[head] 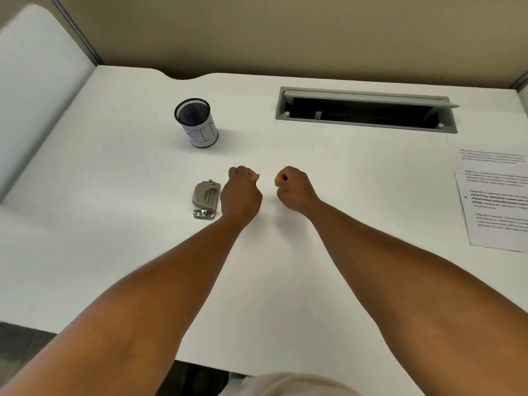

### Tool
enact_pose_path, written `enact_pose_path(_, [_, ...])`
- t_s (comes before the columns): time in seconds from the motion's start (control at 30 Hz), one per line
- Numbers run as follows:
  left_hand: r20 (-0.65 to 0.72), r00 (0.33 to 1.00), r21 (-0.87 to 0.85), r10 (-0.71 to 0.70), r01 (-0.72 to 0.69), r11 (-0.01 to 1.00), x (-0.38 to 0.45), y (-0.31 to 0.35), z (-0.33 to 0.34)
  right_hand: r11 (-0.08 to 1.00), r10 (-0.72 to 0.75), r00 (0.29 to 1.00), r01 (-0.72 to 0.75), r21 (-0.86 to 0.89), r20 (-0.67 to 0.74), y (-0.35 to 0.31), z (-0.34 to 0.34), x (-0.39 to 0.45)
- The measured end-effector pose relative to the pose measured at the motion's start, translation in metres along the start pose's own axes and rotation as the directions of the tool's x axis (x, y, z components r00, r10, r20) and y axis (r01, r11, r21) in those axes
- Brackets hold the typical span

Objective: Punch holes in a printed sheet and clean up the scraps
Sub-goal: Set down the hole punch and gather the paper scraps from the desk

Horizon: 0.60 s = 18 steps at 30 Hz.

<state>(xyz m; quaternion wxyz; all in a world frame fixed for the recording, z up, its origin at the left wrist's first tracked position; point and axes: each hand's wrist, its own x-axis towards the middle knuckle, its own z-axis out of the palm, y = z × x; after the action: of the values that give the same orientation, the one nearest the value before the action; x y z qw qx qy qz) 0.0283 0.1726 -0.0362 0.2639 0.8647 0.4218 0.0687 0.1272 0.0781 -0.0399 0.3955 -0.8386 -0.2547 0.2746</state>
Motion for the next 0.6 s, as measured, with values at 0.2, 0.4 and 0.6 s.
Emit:
enact_pose_path(0.2, [-0.059, 0.998, -0.034, -0.039, 0.037, 0.999, 0.042, -0.011, -0.032, 0.999, -0.054, 0.998, 0.054, 0.01, 0.034, -0.048, 0.019, 0.041])
enact_pose_path(0.4, [-0.132, 0.99, -0.083, -0.055, 0.044, 0.996, 0.08, -0.024, -0.063, 0.993, -0.118, 0.992, 0.117, 0.03, 0.047, -0.091, 0.039, 0.085])
enact_pose_path(0.6, [-0.185, 0.98, -0.115, -0.078, 0.058, 0.992, 0.123, -0.043, -0.087, 0.98, -0.183, 0.981, 0.178, 0.086, 0.057, -0.128, 0.057, 0.12])
